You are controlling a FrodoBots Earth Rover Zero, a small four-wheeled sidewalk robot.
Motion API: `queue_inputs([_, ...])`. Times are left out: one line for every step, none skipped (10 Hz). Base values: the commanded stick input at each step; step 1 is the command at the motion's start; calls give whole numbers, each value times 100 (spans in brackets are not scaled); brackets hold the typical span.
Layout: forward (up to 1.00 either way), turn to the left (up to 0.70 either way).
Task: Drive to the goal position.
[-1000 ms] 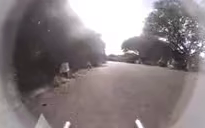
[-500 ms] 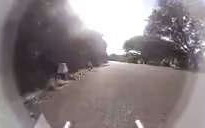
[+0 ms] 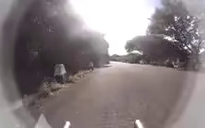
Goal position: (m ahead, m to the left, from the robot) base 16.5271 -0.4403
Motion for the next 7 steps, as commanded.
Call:
queue_inputs([70,0])
queue_inputs([70,0])
queue_inputs([70,-13])
queue_inputs([70,-23])
queue_inputs([70,-32])
queue_inputs([70,-35])
queue_inputs([70,-35])
